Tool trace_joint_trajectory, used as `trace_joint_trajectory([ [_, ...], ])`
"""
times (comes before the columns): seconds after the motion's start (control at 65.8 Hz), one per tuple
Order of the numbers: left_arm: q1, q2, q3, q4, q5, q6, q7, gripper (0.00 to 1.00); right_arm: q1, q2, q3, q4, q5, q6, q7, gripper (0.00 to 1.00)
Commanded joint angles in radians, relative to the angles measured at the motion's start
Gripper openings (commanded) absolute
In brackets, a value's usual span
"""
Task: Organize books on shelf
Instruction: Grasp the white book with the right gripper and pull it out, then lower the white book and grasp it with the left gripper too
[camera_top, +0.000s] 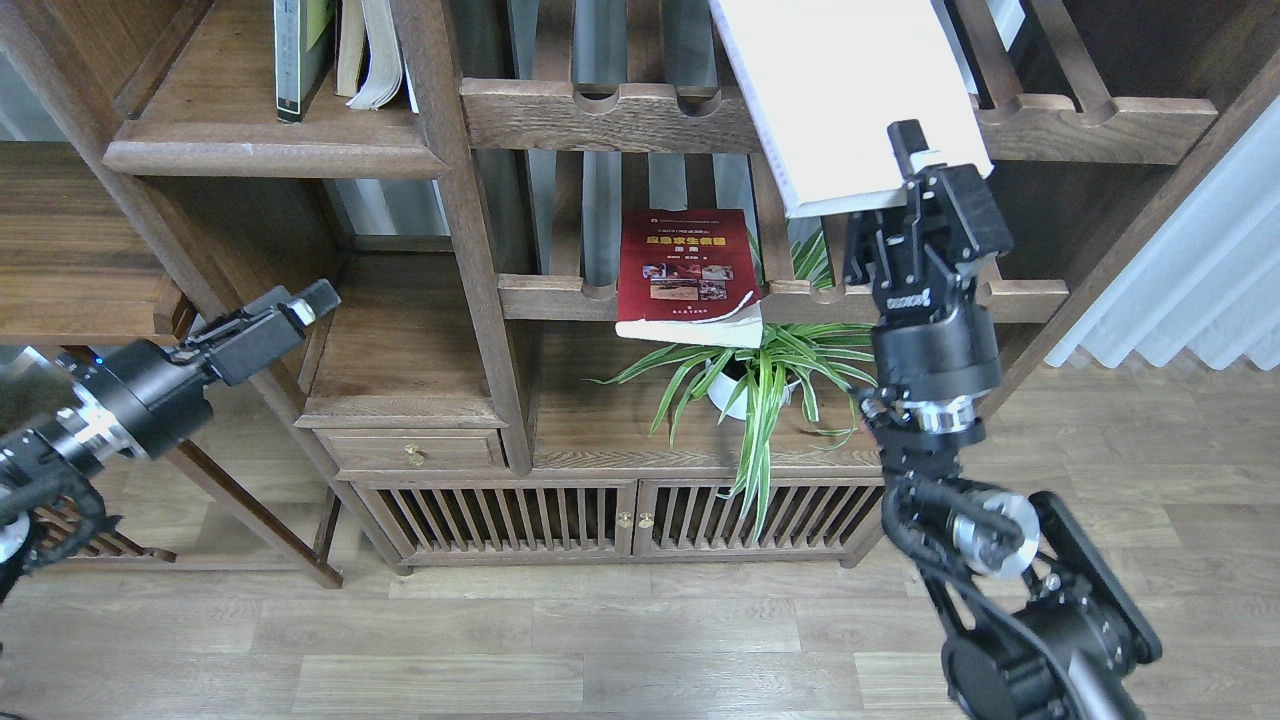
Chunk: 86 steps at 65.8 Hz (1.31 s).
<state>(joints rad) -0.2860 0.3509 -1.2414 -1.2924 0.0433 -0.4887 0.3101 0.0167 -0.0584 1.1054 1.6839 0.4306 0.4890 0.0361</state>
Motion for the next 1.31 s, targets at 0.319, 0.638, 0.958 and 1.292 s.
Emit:
trace_joint_trajectory([
  [0.319,0.044,-0.231,0.185,-0.088,-0.388,0.0,-0.008,1.0,-0.135,0.014,-0.15,-0.001,-0.044,0.0,-0.007,0.05],
  [0.638,0.073,-0.184,0.18,-0.088,-0.392,0.0,-0.011,1.0,-0.153,0.003,-0.133,-0.067,-0.029,0.0,-0.01,0.06],
  [0.958,0.067,-0.204,0.18,-0.09,-0.393,0.0,-0.016,1.0,-0.156,0.003,-0.131,-0.122,-0.03,0.0,-0.015,0.06],
  [1.292,0.059,-0.291,0.238,-0.088,-0.395,0.0,-0.042,0.86,-0.213,0.02,-0.173,-0.122,-0.061,0.0,-0.051,0.06],
])
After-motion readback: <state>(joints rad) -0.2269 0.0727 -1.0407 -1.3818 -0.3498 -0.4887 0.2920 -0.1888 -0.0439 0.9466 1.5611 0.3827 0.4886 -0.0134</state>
